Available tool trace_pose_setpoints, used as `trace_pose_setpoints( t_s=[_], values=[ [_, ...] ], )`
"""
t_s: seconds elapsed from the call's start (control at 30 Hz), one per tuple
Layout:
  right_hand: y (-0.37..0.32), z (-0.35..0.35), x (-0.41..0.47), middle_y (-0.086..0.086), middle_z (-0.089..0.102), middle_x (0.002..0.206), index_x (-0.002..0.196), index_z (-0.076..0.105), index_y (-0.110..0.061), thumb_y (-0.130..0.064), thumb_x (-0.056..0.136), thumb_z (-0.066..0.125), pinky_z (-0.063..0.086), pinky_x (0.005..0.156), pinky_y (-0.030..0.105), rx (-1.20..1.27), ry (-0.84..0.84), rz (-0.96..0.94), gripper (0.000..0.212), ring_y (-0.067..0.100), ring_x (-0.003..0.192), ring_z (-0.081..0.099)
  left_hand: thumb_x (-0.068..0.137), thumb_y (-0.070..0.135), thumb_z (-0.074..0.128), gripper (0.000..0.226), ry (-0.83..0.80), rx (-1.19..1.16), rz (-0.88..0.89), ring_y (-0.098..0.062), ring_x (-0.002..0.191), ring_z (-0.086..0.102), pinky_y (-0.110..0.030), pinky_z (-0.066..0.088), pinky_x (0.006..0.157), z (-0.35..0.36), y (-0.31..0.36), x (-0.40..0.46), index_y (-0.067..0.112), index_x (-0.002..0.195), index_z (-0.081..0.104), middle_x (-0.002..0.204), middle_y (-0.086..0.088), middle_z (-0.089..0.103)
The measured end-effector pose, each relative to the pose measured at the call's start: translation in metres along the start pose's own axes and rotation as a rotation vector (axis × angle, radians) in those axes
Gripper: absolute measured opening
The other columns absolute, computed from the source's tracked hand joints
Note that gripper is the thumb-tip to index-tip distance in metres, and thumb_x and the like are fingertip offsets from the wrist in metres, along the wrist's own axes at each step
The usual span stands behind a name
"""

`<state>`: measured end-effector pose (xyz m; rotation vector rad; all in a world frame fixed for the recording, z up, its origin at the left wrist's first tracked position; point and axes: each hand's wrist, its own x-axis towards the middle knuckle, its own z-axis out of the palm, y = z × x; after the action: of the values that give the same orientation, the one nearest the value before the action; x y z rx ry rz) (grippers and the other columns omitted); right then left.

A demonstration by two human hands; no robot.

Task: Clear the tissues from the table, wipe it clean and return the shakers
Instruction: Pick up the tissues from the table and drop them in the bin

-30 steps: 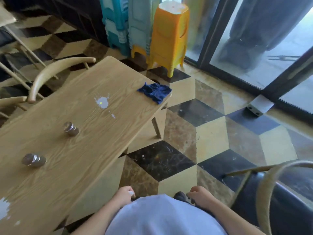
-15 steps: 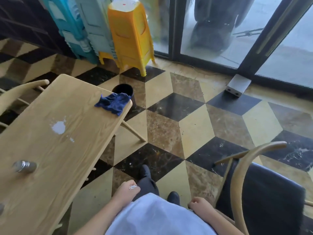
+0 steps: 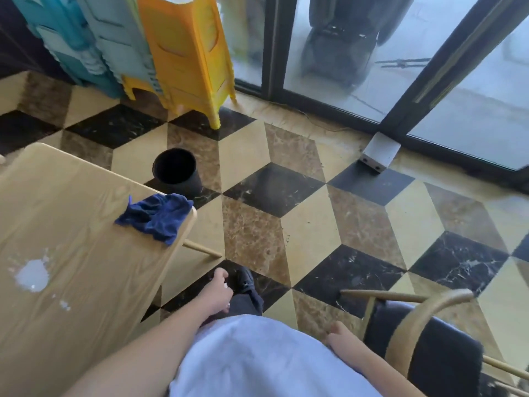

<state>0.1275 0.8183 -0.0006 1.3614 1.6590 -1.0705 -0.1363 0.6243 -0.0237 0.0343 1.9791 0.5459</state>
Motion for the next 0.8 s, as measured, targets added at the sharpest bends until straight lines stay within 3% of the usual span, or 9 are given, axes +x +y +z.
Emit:
trace_pose_setpoints(
  t_s=[0.07, 0.13, 0.2, 0.3, 0.47, 0.67, 0.73, 0.8],
  values=[
    [-0.021, -0.017, 0.014, 0.003, 0.061, 0.107, 0.117, 0.051, -0.013, -0.023, 0.094, 0.043, 0.046, 0.076, 0.032, 0.012, 0.056, 0.017, 0.027, 0.018, 0.091, 0.056, 0.085, 0.004, 0.059, 0.043, -0.004, -0.017, 0.018, -0.022, 0.051, 0.059, -0.03, 0.051, 0.047, -0.018, 0.024, 0.009, 0.016, 0.114, 0.03, 0.09, -0.017, 0.056],
    [-0.056, -0.036, 0.016, 0.004, 0.069, 0.094, 0.106, 0.059, -0.014, -0.023, 0.09, 0.047, 0.052, 0.075, 0.037, 0.059, 0.132, -0.008, 0.022, 0.019, 0.085, 0.063, 0.08, 0.006, 0.065, 0.039, -0.026, 0.041, 0.043, -0.023, 0.049, 0.059, -0.029, 0.047, 0.047, -0.037, 0.04, 0.015, 0.013, 0.102, 0.034, 0.089, -0.02, 0.059],
    [-0.088, -0.049, 0.015, 0.002, 0.071, 0.082, 0.094, 0.066, -0.016, -0.023, 0.09, 0.052, 0.048, 0.065, 0.032, 0.089, 0.172, -0.046, 0.016, 0.018, 0.078, 0.064, 0.077, 0.009, 0.067, 0.032, -0.052, 0.115, 0.027, -0.023, 0.05, 0.058, -0.029, 0.041, 0.05, -0.051, 0.044, 0.019, 0.015, 0.086, 0.037, 0.076, -0.02, 0.064],
    [-0.132, -0.062, 0.027, 0.002, 0.07, 0.088, 0.096, 0.065, -0.015, -0.026, 0.092, 0.057, 0.046, 0.067, 0.03, 0.097, 0.141, -0.133, 0.014, 0.02, 0.081, 0.063, 0.075, 0.015, 0.07, 0.033, 0.007, 0.06, 0.012, -0.023, 0.05, 0.058, -0.029, 0.043, 0.049, -0.063, 0.049, 0.029, 0.016, 0.077, 0.038, 0.071, -0.014, 0.063],
    [-0.178, -0.08, 0.057, 0.001, 0.069, 0.087, 0.09, 0.06, -0.015, -0.033, 0.086, 0.06, 0.044, 0.07, 0.034, -0.005, 0.063, -0.144, 0.019, 0.022, 0.083, 0.063, 0.073, 0.027, 0.07, 0.02, -0.048, 0.102, 0.041, -0.02, 0.065, 0.053, -0.03, 0.041, 0.06, -0.075, 0.073, 0.046, 0.018, 0.08, 0.053, 0.071, 0.0, 0.059],
    [-0.247, -0.131, 0.094, 0.002, 0.051, 0.066, 0.071, 0.049, -0.013, -0.021, 0.084, 0.055, 0.035, 0.063, 0.035, -0.008, 0.043, -0.159, 0.016, 0.022, 0.068, 0.045, 0.077, 0.025, 0.058, 0.013, -0.071, 0.084, 0.029, -0.019, 0.065, 0.045, -0.032, 0.035, 0.063, -0.11, 0.117, 0.078, 0.02, 0.076, 0.046, 0.073, 0.002, 0.053],
    [-0.279, -0.152, 0.109, 0.002, 0.051, 0.065, 0.071, 0.05, -0.013, -0.029, 0.085, 0.053, 0.035, 0.064, 0.035, -0.04, 0.003, -0.186, 0.021, 0.022, 0.066, 0.046, 0.08, 0.025, 0.055, 0.01, -0.09, 0.145, 0.008, -0.018, 0.068, 0.047, -0.034, 0.037, 0.063, -0.121, 0.135, 0.092, 0.019, 0.088, 0.051, 0.081, 0.002, 0.055],
    [-0.316, -0.178, 0.132, 0.002, 0.055, 0.066, 0.07, 0.053, -0.015, -0.046, 0.078, 0.047, 0.038, 0.069, 0.037, -0.042, -0.031, -0.211, 0.033, 0.022, 0.066, 0.049, 0.077, 0.026, 0.052, 0.017, -0.122, 0.186, 0.0, -0.02, 0.08, 0.051, -0.036, 0.046, 0.073, -0.135, 0.154, 0.11, 0.027, 0.094, 0.051, 0.099, -0.001, 0.058]
  ],
)
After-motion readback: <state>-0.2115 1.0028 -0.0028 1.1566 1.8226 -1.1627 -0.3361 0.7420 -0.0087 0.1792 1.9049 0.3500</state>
